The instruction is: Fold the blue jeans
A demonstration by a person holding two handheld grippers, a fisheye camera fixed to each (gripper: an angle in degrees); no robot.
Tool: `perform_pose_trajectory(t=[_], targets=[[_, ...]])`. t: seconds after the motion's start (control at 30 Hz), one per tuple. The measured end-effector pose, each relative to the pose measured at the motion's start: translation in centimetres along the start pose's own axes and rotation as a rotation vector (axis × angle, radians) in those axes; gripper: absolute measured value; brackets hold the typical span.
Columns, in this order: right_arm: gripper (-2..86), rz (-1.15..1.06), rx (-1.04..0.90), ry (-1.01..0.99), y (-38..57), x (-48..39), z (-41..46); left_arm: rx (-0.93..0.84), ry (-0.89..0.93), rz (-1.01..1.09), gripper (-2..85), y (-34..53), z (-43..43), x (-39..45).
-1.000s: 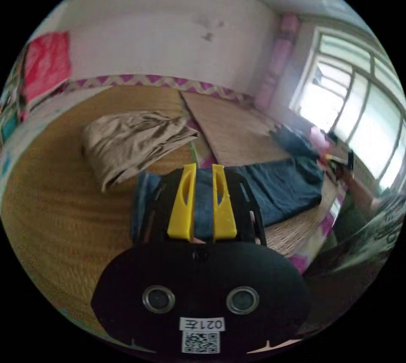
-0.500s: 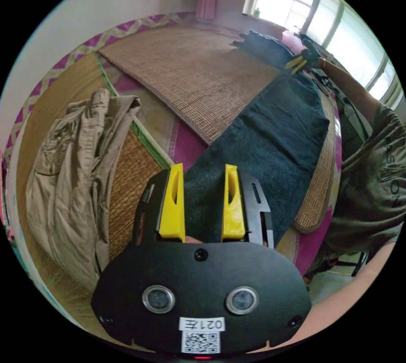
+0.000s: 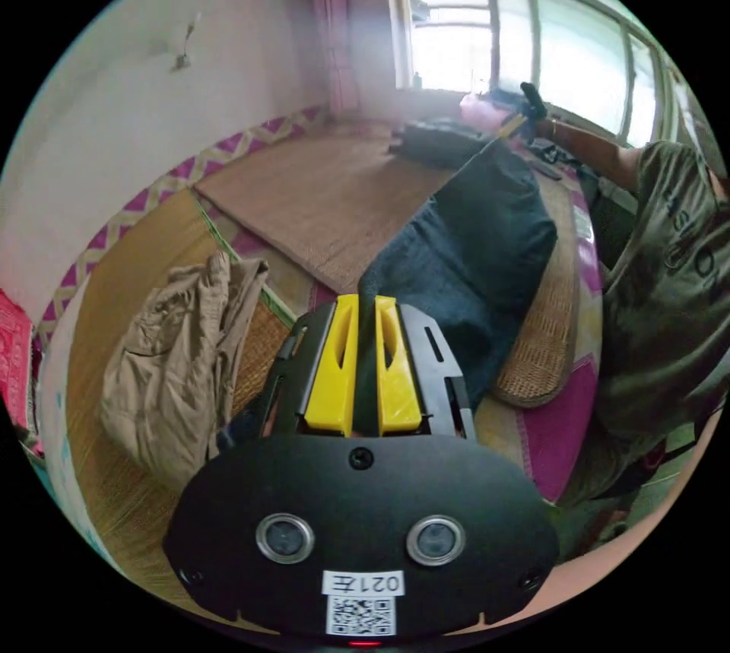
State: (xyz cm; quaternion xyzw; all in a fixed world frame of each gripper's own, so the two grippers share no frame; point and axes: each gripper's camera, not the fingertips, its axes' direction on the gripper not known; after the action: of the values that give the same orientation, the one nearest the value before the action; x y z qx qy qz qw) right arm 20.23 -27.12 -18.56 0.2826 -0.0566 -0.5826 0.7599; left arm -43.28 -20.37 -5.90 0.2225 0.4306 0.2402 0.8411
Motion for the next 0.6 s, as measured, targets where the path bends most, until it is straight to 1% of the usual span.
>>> perform_pose_trajectory(t=[0.03, 0.1, 0.13, 0.2, 0.23, 0.3, 0.33, 0.4, 0.47, 0.5, 0.6], targets=[[-1.0, -0.011, 0.024, 0.006, 0.4, -1.3, -1.7, 0.025, -0.004, 0.015, 1.4, 0.2, -1.7, 1.2], [-1.0, -0.05, 0.093, 0.031, 2.9, -7.1, -7.9, 0.095, -0.021, 0.068, 1.3, 1.6, -7.8, 6.5], [-1.0, -0.058, 0.098, 0.039, 3.6, -8.7, -9.2, 0.108, -0.025, 0.073, 1.3, 2.1, -9.1, 7.8], [-1.0, -0.073, 0.064, 0.059, 6.8, -14.7, -12.4, 0.128, -0.018, 0.062, 1.5, 4.6, -13.2, 12.7], [-1.0, -0.07, 0.051, 0.056, 7.7, -16.1, -12.7, 0.121, -0.008, 0.058, 1.6, 5.2, -13.8, 13.8], [-1.0, -0.035, -0.021, -0.008, 11.7, -20.6, -11.8, 0.06, 0.031, 0.001, 2.0, 8.0, -14.0, 17.2], [-1.0, -0.023, -0.048, -0.025, 12.7, -21.4, -11.0, 0.041, 0.05, -0.023, 2.1, 8.8, -13.6, 17.8], [-0.9, 0.042, -0.153, -0.074, 16.6, -23.5, -6.9, -0.031, 0.089, -0.14, 3.0, 12.1, -11.0, 19.1], [-0.8, 0.116, -0.161, -0.094, 19.2, -23.6, -4.1, -0.052, 0.095, -0.232, 3.5, 14.0, -9.1, 19.1], [-0.7, 0.17, -0.14, -0.09, 20.6, -23.1, -3.1, -0.016, 0.095, -0.302, 3.9, 15.1, -8.7, 18.6], [0.2, 0.275, -0.06, -0.132, 22.8, -21.4, -3.9, 0.08, 0.145, -0.403, 4.5, 15.9, -10.5, 16.7]])
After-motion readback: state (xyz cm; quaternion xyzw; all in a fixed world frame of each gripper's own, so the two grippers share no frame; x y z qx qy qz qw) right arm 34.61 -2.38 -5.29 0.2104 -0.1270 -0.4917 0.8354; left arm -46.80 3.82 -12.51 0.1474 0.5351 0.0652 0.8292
